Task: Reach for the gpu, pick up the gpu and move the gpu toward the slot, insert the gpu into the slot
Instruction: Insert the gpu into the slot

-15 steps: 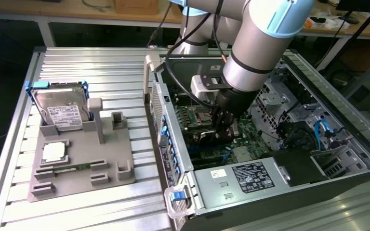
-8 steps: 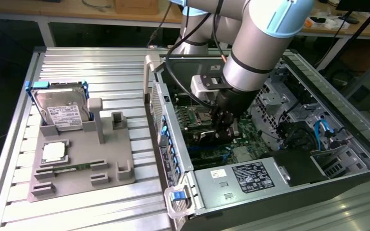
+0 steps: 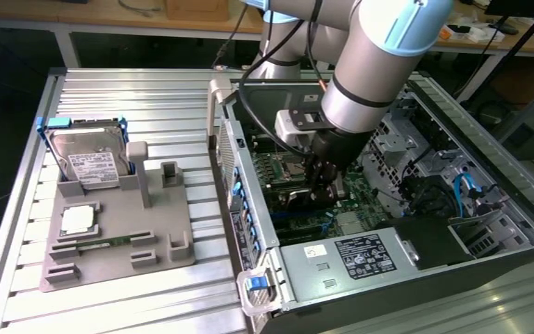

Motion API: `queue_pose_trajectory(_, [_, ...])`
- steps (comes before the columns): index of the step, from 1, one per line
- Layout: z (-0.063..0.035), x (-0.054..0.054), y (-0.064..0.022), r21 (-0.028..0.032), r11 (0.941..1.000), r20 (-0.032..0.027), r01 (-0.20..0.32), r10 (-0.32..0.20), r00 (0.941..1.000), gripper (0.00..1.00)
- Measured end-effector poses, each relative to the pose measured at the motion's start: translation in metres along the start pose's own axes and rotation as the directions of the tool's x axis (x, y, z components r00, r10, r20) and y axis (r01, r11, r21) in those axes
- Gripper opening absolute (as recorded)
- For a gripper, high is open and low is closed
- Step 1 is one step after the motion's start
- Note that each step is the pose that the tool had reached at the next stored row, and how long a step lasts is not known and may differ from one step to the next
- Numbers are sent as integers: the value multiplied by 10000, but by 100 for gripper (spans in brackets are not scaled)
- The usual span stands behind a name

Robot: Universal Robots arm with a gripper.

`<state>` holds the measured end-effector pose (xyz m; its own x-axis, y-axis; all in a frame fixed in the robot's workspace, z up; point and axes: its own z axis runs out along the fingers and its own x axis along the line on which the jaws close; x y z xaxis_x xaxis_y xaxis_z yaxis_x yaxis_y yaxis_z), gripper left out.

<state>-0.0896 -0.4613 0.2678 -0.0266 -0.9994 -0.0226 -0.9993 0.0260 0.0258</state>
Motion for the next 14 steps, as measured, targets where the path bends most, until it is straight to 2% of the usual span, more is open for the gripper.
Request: queue_pose_trajectory(14, [41, 14, -1, -3, 10000, -39, -1, 1, 10000, 27])
